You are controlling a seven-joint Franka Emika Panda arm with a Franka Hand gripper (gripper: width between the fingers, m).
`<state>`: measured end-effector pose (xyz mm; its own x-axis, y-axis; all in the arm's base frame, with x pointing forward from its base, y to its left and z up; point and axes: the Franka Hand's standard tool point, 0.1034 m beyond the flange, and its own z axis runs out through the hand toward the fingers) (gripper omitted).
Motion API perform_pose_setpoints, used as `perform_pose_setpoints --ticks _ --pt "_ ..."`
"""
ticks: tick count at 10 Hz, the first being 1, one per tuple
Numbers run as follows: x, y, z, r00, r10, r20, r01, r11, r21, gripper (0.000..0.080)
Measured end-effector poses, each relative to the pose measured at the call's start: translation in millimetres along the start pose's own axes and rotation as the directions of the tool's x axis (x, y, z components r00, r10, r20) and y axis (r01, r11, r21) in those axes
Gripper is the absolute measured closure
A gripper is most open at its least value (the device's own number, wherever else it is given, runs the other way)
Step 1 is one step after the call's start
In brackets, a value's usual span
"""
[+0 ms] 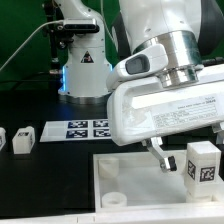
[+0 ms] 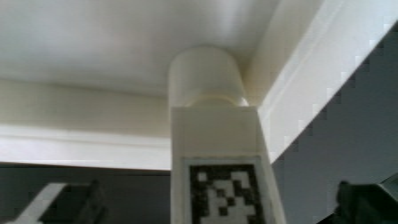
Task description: Assemble one leg
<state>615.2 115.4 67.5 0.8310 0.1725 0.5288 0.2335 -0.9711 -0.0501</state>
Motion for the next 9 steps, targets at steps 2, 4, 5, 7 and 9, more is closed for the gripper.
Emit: perform_pose_setpoints --ticks 2,4,5,7,9 --pt "0.5 1.1 -1.0 1.0 0.001 0.001 -0.001 1.0 -0.001 0.015" --pt "4.0 -0.6 -22.8 0.998 0.005 0.064 -0.006 1.0 0.007 0.015" --pt "11.2 -6.6 -32.6 0.996 0.006 0.088 -0.007 1.0 0.016 0.015" --pt "24.0 -13.2 -44.5 0.985 0.016 0.172 -0.023 0.999 0.038 0.015" --pt "21.9 -19.6 -43.1 0.935 0.025 0.353 -0.055 0.996 0.075 0.015"
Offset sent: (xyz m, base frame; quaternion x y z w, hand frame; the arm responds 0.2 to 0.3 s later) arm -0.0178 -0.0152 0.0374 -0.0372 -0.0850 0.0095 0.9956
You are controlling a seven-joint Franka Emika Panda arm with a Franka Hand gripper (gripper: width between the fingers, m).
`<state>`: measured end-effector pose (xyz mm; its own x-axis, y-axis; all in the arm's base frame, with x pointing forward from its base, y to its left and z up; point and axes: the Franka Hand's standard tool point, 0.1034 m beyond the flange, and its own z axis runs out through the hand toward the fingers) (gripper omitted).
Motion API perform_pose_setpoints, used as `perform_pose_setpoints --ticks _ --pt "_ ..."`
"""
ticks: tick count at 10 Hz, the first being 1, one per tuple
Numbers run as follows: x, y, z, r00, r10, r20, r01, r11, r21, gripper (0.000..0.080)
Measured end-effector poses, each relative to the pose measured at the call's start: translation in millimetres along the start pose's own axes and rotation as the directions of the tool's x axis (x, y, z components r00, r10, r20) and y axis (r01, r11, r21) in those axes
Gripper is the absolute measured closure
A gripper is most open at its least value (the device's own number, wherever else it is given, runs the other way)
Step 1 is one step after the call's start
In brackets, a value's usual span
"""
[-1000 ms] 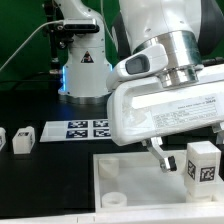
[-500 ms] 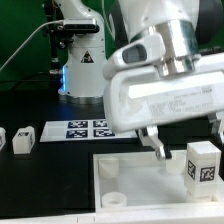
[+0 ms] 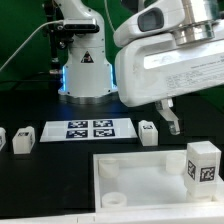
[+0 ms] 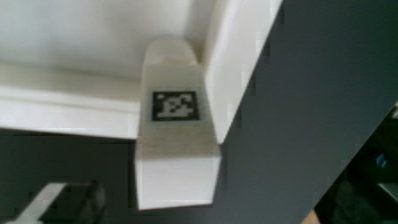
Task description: Assemble one leg
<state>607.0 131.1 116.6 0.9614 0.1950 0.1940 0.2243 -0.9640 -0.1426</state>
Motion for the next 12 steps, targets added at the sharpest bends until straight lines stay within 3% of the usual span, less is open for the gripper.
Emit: perform_pose_setpoints --ticks 3,5,10,12 --pt "0.2 -2.9 7.5 0.97 -0.025 0.241 0.015 0.999 0.046 0.015" --pt "-3.2 -2.5 10.8 0.96 -0.038 0.278 0.024 0.998 0.055 0.015" --pt "-2.5 -1.1 11.2 0.961 -0.035 0.274 0.021 0.998 0.053 0.015" --pt "5.3 9.8 11.7 0.97 0.082 0.227 -0.086 0.996 0.009 0.015"
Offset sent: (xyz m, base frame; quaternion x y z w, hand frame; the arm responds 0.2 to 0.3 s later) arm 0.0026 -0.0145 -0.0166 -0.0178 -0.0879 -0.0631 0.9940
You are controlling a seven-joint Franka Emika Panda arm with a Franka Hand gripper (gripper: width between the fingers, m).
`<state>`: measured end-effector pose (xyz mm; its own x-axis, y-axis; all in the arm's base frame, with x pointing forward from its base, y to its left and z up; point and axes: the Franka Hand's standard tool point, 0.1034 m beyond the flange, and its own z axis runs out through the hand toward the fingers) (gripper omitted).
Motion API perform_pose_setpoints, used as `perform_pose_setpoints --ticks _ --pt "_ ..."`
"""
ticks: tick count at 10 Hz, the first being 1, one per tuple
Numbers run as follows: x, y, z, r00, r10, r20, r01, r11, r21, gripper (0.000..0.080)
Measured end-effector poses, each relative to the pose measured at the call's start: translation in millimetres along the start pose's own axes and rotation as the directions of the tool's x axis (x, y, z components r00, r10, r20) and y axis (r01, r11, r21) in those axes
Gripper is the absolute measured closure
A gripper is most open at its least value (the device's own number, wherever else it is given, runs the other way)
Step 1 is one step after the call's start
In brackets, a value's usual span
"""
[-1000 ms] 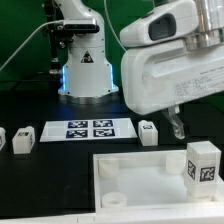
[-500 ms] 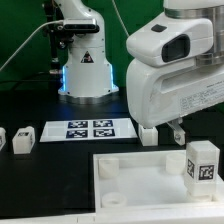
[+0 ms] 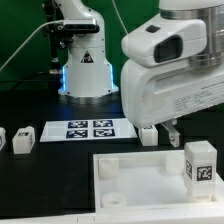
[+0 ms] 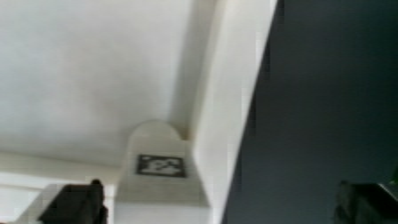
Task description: Assemble one leg
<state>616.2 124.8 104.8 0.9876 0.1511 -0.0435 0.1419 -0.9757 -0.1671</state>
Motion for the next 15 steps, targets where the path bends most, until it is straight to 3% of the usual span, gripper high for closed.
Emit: perform_pose_setpoints --ticks 2,4,10,12,15 --pt "10.5 12.9 4.6 0.998 0.018 -0.064 -0.018 1.0 -0.008 0.015" --pt "10.4 21.9 17.5 0.998 0.007 -0.06 -0.008 1.0 -0.01 0.015" --pt "12.1 22.6 27.4 0.999 0.016 -0.051 -0.016 1.0 -0.004 0.0161" --pt "11.9 22.6 27.6 0.999 0.015 -0.051 -0.016 1.0 -0.004 0.0511" --pt "11.7 19.7 28.4 0.998 0.045 -0.05 -0.045 0.999 -0.002 0.0508"
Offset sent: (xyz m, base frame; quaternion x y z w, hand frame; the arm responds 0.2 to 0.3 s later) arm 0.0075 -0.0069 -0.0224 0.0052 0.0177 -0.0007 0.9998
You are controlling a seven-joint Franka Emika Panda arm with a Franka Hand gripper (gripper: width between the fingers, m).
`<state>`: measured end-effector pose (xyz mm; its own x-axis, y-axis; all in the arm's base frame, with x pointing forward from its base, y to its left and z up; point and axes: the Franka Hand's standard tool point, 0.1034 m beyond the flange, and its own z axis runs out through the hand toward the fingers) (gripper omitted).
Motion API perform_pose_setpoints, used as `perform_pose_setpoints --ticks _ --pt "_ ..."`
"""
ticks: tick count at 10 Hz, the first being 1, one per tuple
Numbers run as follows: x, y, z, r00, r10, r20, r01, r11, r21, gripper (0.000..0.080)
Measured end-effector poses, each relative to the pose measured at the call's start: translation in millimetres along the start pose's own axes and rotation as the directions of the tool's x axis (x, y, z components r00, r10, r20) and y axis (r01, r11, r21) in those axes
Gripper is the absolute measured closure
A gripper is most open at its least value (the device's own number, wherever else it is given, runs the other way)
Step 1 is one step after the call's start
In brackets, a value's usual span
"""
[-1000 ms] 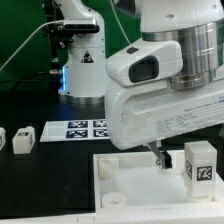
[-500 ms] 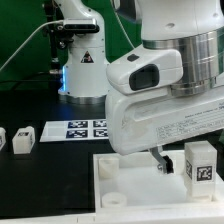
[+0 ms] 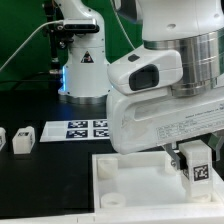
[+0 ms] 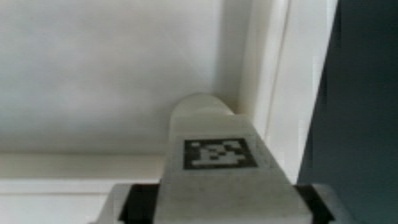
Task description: Assemble one leg
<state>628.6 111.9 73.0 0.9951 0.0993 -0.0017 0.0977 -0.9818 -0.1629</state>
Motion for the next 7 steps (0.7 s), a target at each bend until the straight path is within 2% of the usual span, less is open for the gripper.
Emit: perform_pose_setpoints --ticks 1,3,4,5,6,7 --pt "1.0 -1.2 0.7 0.994 0.109 -0.004 -0.109 0.994 -0.002 0.0508" --pt "5.3 -1.1 1.6 0.857 0.514 -0.033 -0.514 0.858 0.006 0.0508" --pt "4.3 -1.2 2.2 0.778 0.627 -0.043 -0.626 0.779 0.031 0.0506" --pt "2.8 -1.4 2.5 0.662 0.748 -0.05 -0.746 0.664 0.06 0.0505" --pt "1.1 -2.0 2.3 0.571 0.82 -0.048 -0.816 0.573 0.076 0.0505" --pt "1.1 -2.3 2.4 0.523 0.851 -0.044 -0.847 0.525 0.079 0.0505"
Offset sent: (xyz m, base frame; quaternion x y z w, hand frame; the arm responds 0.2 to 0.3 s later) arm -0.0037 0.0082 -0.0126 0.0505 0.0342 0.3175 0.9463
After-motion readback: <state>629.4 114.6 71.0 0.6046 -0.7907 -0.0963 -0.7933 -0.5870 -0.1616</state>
